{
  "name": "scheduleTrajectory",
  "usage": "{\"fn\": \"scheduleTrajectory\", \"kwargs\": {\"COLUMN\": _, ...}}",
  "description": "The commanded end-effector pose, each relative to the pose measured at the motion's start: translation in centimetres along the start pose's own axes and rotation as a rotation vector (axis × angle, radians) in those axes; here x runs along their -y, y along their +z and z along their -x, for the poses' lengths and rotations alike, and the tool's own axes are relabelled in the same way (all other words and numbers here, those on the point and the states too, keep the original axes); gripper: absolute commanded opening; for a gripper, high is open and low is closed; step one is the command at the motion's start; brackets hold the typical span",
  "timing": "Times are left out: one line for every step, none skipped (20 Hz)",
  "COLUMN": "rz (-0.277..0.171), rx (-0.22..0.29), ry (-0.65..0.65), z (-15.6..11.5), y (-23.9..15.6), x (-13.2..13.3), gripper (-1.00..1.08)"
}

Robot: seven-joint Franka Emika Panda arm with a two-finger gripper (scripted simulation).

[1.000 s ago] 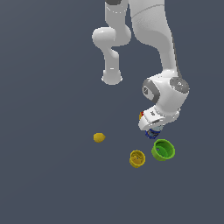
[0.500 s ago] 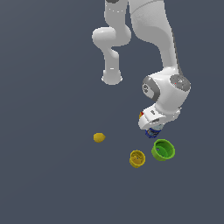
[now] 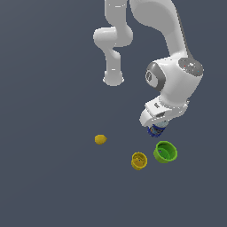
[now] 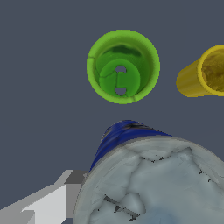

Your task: Pick up a designated object from a clutter of objects.

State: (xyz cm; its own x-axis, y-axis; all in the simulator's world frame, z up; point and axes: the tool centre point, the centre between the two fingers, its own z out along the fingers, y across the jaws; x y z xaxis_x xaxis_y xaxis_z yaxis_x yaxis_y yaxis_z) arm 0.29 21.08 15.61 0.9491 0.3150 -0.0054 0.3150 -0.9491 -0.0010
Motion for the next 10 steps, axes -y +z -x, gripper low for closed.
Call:
{"fn": "scheduleTrajectory", "kwargs": {"rz": -0.001, "rx": -0.005, "ry": 0.000, "z": -0.4, "y": -2.7, "x": -0.8, "gripper": -1.00}}
{"fn": "scheduleTrajectory", "kwargs": {"rz": -0.001, "rx": -0.005, "ry": 0.000, "z": -0.6, "y": -3.8, "x": -1.1, "gripper": -1.00}}
{"fn": "scheduleTrajectory", "kwargs": {"rz": -0.001, "rx": -0.005, "ry": 0.000, "z": -0.7, "y": -4.9, "x": -1.4, "gripper": -1.00}}
{"fn": "scheduleTrajectory", "kwargs": {"rz": -0.002, "rx": -0.005, "ry": -0.001, "z": -0.9, "y": -6.0, "x": -1.7, "gripper": -1.00}}
{"fn": "scheduleTrajectory", "kwargs": {"rz": -0.002, "rx": -0.005, "ry": -0.001, "z": -1.1, "y": -7.1, "x": -2.1, "gripper": -1.00}}
{"fn": "scheduleTrajectory", "kwargs": {"rz": -0.002, "rx": -0.005, "ry": -0.001, "z": -1.2, "y": -8.1, "x": -2.4, "gripper": -1.00}}
{"fn": "scheduleTrajectory", "kwargs": {"rz": -0.002, "rx": -0.005, "ry": -0.001, "z": -1.4, "y": -9.2, "x": -2.7, "gripper": -1.00}}
{"fn": "scheduleTrajectory", "kwargs": {"rz": -0.002, "rx": -0.005, "ry": -0.001, "z": -1.5, "y": -10.3, "x": -3.1, "gripper": -1.00}}
{"fn": "scheduleTrajectory", "kwargs": {"rz": -0.002, "rx": -0.005, "ry": -0.001, "z": -1.7, "y": -11.3, "x": -3.4, "gripper": -1.00}}
{"fn": "scheduleTrajectory", "kwargs": {"rz": -0.002, "rx": -0.005, "ry": -0.001, "z": -1.9, "y": -12.4, "x": -3.7, "gripper": -1.00}}
